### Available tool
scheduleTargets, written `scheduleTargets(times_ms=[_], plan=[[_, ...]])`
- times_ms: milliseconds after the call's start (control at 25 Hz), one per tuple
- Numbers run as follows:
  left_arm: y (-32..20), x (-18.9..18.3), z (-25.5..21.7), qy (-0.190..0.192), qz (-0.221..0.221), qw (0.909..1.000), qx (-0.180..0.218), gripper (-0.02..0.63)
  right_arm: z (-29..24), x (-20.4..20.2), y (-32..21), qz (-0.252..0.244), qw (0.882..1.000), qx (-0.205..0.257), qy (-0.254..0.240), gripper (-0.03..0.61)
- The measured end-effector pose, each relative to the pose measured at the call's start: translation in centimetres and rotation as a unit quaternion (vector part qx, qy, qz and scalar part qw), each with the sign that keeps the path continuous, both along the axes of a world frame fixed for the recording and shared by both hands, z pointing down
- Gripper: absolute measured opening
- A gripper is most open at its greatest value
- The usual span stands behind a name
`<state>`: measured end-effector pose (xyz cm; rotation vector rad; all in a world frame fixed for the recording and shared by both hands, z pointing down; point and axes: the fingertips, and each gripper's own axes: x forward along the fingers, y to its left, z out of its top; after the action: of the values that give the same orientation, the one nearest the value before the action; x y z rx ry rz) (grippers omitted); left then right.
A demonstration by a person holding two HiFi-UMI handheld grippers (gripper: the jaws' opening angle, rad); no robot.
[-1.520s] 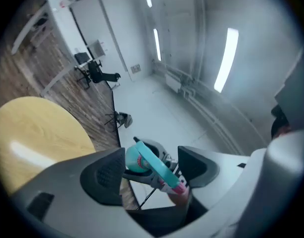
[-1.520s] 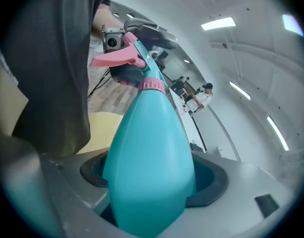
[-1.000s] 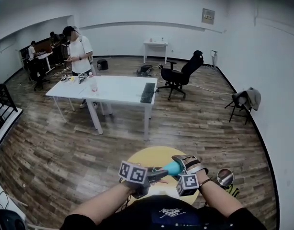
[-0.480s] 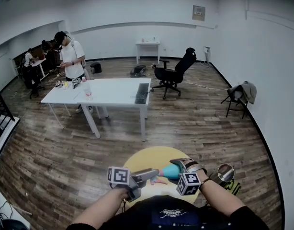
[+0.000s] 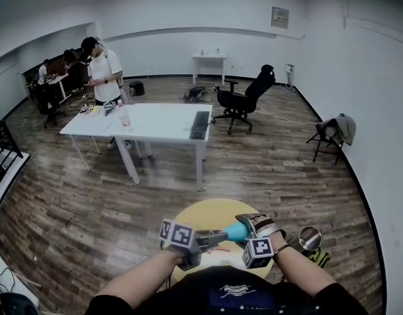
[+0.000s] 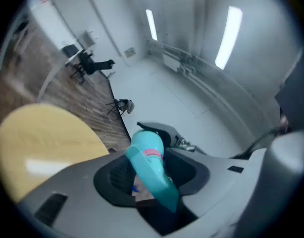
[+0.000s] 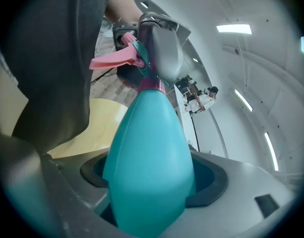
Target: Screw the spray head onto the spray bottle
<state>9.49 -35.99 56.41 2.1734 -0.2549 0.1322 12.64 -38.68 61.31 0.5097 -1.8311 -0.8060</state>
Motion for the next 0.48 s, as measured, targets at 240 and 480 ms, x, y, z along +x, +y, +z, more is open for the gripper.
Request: scheduleTargets(times_ms=[240,480], plan=[[1.9,2.5,1.0,-0.129,0.078,0.9787,0.139,0.204,-0.2,1.4,-0.1,-0.003,0.999,0.038,0.033,0.422],[1.1,0.9,-0.7,-0.002,0.010,0.9997,0.022,0.226,0.7,0.1,1.2,0.000,0.998,-0.058,-0.028,0.420]])
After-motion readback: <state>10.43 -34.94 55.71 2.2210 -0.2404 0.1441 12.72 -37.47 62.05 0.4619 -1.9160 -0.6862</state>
